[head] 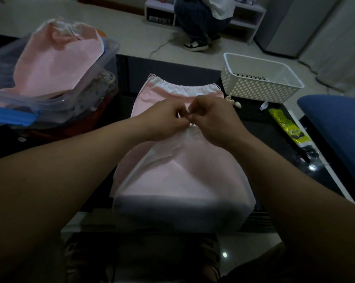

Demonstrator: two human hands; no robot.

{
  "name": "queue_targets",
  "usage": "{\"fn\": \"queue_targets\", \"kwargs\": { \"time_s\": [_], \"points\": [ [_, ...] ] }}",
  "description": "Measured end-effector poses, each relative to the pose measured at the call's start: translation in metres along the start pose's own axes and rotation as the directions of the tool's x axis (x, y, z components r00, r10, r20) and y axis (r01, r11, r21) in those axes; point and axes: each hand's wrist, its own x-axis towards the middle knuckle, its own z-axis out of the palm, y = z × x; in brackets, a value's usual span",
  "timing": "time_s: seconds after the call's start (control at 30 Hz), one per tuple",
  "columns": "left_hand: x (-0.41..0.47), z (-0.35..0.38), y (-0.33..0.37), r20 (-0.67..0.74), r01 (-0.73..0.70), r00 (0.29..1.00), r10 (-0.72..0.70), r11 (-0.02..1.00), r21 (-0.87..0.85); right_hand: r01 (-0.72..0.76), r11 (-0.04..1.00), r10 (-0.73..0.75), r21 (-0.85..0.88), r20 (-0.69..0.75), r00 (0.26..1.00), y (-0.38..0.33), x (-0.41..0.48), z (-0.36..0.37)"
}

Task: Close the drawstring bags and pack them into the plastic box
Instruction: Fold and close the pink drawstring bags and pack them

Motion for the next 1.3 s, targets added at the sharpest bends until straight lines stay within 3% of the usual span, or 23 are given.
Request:
{"fn": "queue_targets", "kwargs": {
  "time_s": [0.07,0.2,0.43,0.63,0.73,0.87,0.97,1.03,1.07,1.13,1.23,1.27,1.3],
  "points": [
    [0.000,0.002,0.000,0.033,0.020,0.999,-0.020,1.000,-0.020,0.031,0.999,-0.031,-0.014,-0.007,1.000,0.000,0.000,0.003],
    [-0.004,-0.013,-0.002,0.191,0.116,0.980,-0.061,0.950,-0.291,-0.014,0.998,0.015,0.067,-0.005,1.000,0.004,0.000,-0.001],
    [-0.011,-0.027,-0.015,0.378,0.261,0.926,-0.011,0.741,-0.619,0.007,0.929,-0.050,0.370,0.106,0.993,0.006,0.000,-0.001],
    [-0.014,-0.025,-0.032,0.423,0.327,0.906,0.029,0.587,-0.740,-0.065,0.832,-0.050,0.552,0.189,0.981,0.003,-0.002,0.000],
    [-0.013,-0.024,-0.033,0.455,0.353,0.890,-0.005,0.638,-0.684,-0.112,0.834,-0.011,0.540,0.218,0.976,0.004,-0.005,0.000],
    [-0.013,-0.027,-0.027,0.385,0.266,0.920,-0.078,0.844,-0.466,-0.147,0.853,0.058,0.500,0.190,0.980,0.012,-0.006,-0.001],
    [-0.012,-0.035,-0.035,0.197,0.045,0.980,-0.035,0.998,-0.048,-0.162,0.899,0.094,0.407,0.183,0.979,0.018,-0.006,-0.008],
    [-0.012,-0.036,-0.037,0.141,-0.074,0.989,0.038,0.963,0.259,-0.157,0.924,0.091,0.349,0.198,0.976,0.019,-0.009,-0.009],
    [-0.013,-0.035,-0.037,0.129,-0.085,0.991,0.044,0.940,0.330,-0.149,0.933,0.086,0.329,0.197,0.977,0.018,-0.010,-0.008],
    [-0.014,-0.029,-0.039,0.110,-0.009,0.993,-0.029,0.943,0.332,-0.136,0.944,0.079,0.301,0.194,0.978,0.016,-0.010,-0.007],
    [-0.012,-0.025,-0.044,0.169,0.216,0.964,-0.207,0.976,-0.038,-0.142,0.931,0.066,0.337,0.225,0.972,0.013,-0.011,-0.009],
    [-0.013,-0.026,-0.043,0.168,0.229,0.962,-0.215,0.971,-0.071,-0.146,0.927,0.065,0.346,0.235,0.970,0.012,-0.012,-0.010],
    [-0.014,-0.028,-0.042,0.131,0.186,0.973,-0.189,0.982,0.033,-0.151,0.927,0.067,0.342,0.246,0.967,0.011,-0.013,-0.011]
  ]
}}
